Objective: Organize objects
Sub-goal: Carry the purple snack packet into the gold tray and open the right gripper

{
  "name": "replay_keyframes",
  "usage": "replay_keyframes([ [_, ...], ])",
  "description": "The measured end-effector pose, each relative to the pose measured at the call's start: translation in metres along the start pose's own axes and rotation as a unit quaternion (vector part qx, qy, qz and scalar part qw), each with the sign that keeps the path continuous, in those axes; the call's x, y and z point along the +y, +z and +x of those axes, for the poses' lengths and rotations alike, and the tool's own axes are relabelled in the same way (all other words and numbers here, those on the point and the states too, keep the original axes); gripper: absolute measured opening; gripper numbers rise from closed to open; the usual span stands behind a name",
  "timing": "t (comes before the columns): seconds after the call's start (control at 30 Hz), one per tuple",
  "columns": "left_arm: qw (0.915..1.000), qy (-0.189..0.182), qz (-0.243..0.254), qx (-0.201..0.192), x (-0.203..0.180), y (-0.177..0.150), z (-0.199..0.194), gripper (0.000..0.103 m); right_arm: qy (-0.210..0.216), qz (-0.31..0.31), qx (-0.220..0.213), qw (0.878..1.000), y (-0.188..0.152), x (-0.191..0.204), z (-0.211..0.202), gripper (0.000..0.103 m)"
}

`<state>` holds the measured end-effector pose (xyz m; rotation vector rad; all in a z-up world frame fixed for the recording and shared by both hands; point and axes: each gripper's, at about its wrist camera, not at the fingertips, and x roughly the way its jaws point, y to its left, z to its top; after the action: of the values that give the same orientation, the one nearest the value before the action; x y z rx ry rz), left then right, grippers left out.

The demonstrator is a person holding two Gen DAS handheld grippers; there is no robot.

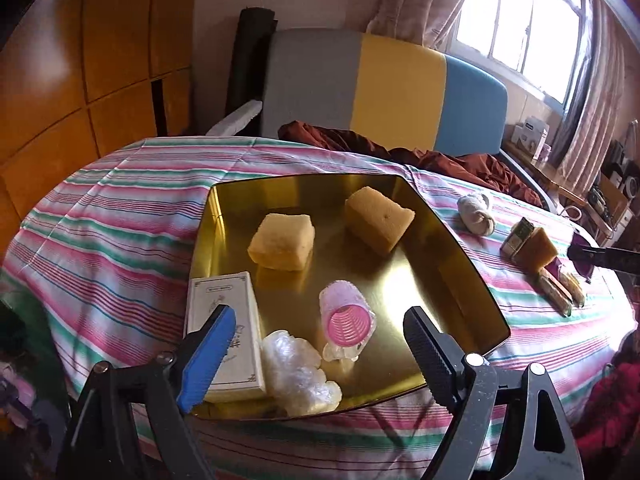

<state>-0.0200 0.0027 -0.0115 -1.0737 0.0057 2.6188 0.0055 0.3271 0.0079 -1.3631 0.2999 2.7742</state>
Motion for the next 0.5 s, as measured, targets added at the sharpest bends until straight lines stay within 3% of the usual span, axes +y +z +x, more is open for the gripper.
replay_keyframes([
  [0.2,0.9998,0.016,-0.015,-0.002,0.009,-0.005,-0.007,0.088,0.066,-0.084,0.024,0.994,0.013,0.094,0.04,0.038],
  [0.33,0.9994,0.021,-0.027,-0.006,0.016,-0.009,-0.011,0.089,0.083,-0.118,0.055,0.988,0.003,0.141,0.068,0.038],
  [0.5,0.9988,0.029,-0.04,-0.007,0.026,-0.012,-0.014,0.091,0.086,-0.14,0.09,0.982,-0.008,0.172,0.103,0.038],
])
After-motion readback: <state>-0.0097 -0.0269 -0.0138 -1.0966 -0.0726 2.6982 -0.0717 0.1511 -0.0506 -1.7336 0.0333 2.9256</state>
